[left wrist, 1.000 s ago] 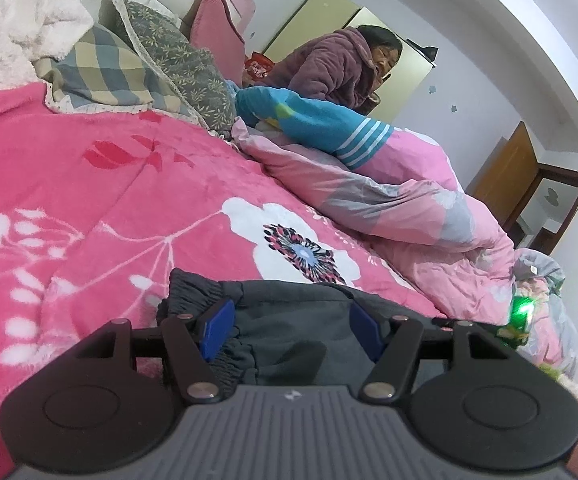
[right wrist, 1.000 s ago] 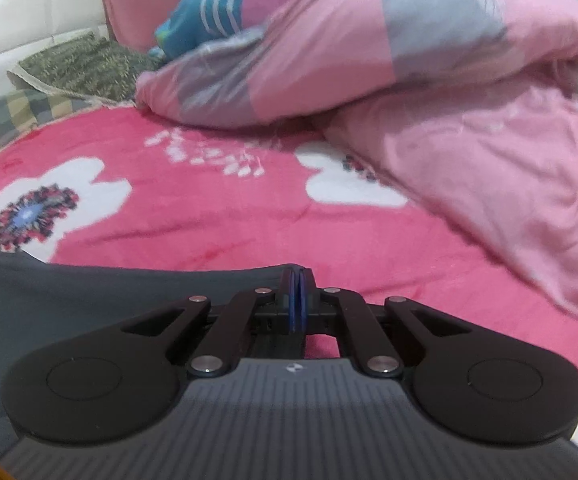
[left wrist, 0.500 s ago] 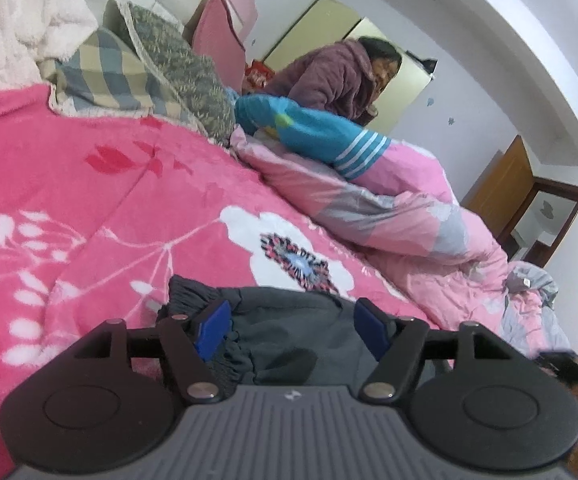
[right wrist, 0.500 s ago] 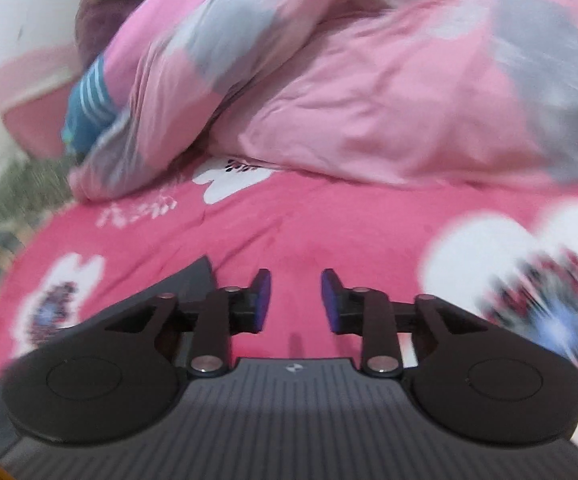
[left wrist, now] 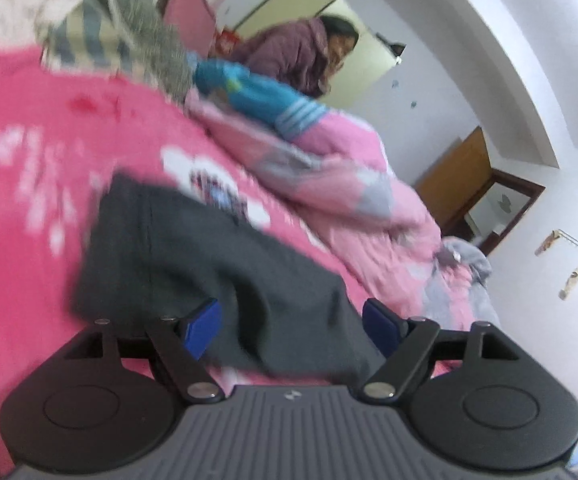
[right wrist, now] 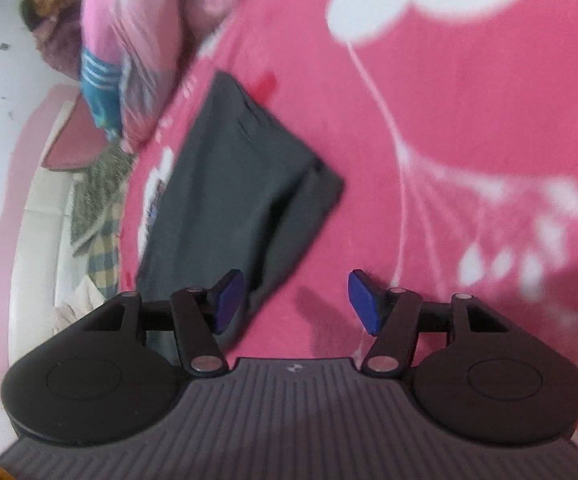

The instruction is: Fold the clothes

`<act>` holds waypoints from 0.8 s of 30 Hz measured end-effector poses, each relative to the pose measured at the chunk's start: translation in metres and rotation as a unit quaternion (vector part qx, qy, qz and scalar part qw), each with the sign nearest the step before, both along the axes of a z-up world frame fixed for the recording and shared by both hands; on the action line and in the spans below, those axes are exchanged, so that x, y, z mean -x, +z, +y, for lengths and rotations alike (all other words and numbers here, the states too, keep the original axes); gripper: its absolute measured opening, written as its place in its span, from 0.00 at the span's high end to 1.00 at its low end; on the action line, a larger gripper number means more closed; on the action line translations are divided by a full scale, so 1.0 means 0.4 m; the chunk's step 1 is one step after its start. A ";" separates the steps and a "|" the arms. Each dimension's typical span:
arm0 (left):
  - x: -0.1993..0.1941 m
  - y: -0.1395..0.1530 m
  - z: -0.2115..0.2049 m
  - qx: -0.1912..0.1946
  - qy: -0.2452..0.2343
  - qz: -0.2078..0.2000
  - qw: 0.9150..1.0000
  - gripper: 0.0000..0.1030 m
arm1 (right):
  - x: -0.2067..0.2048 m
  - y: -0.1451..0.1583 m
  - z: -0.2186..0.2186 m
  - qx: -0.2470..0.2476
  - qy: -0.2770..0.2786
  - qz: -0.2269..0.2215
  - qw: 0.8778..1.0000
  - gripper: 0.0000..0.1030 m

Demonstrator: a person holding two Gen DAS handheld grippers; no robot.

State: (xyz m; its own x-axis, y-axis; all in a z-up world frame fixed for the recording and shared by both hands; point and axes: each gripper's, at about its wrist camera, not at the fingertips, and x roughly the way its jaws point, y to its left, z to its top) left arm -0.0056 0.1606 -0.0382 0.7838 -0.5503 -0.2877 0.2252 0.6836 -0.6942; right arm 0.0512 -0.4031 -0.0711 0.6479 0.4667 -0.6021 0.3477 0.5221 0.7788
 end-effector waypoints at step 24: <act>-0.137 -0.122 0.025 0.127 0.236 0.077 0.960 0.83 | -0.106 -0.130 -0.007 -0.112 -0.182 -0.089 0.973 0.98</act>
